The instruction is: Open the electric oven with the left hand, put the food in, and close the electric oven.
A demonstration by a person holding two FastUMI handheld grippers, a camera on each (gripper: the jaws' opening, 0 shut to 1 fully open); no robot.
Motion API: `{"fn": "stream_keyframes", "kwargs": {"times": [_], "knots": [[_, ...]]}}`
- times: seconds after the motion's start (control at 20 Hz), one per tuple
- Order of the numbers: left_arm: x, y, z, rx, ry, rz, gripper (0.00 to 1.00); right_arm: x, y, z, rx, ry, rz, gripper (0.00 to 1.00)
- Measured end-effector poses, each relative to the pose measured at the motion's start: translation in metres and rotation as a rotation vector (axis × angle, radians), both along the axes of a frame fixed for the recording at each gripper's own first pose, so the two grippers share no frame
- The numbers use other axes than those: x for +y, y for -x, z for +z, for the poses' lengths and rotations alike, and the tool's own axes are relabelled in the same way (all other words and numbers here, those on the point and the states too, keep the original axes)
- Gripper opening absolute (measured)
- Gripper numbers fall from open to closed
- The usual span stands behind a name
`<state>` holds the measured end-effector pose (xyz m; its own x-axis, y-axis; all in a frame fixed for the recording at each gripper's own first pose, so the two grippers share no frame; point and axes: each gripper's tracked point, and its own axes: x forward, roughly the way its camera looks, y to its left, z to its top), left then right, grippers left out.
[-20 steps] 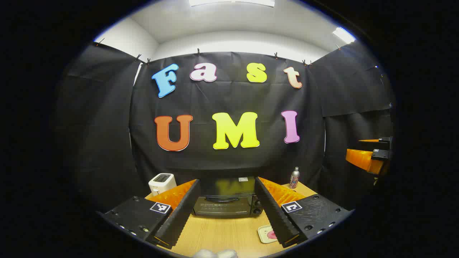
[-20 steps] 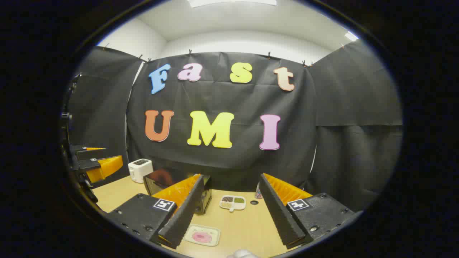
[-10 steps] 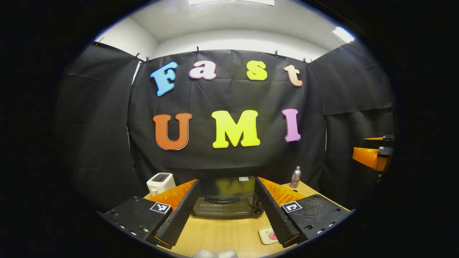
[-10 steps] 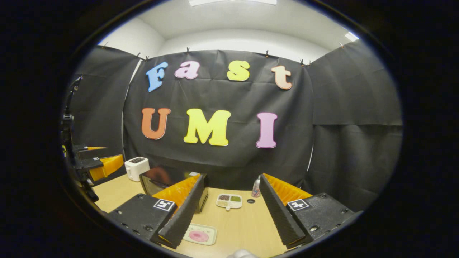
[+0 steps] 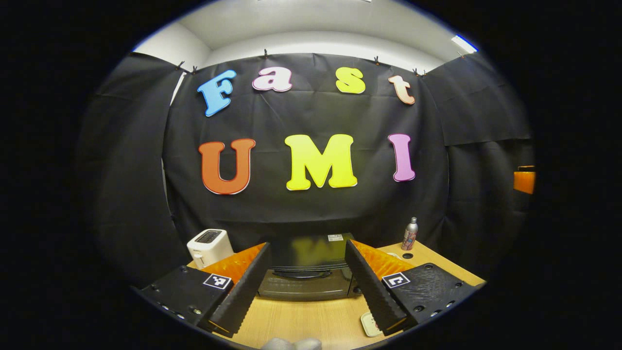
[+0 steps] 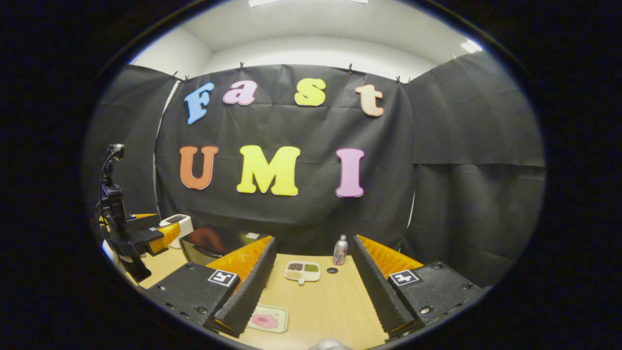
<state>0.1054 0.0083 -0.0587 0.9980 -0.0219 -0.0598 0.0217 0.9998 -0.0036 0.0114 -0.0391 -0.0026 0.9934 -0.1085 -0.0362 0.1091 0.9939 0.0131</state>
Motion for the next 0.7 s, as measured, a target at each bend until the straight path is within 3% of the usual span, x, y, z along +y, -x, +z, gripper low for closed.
{"fn": "stream_keyframes", "kwargs": {"times": [0.4, 0.7], "knots": [[0.008, -0.095, -0.086, 0.113, -0.011, -0.021, 0.97, -0.024, -0.011, -0.018, 0.079, 0.016, -0.11, 0.96], [0.012, -0.124, -0.138, 0.219, 0.009, -0.018, 0.98, -0.026, -0.017, -0.029, 0.128, 0.005, -0.14, 0.96]]}}
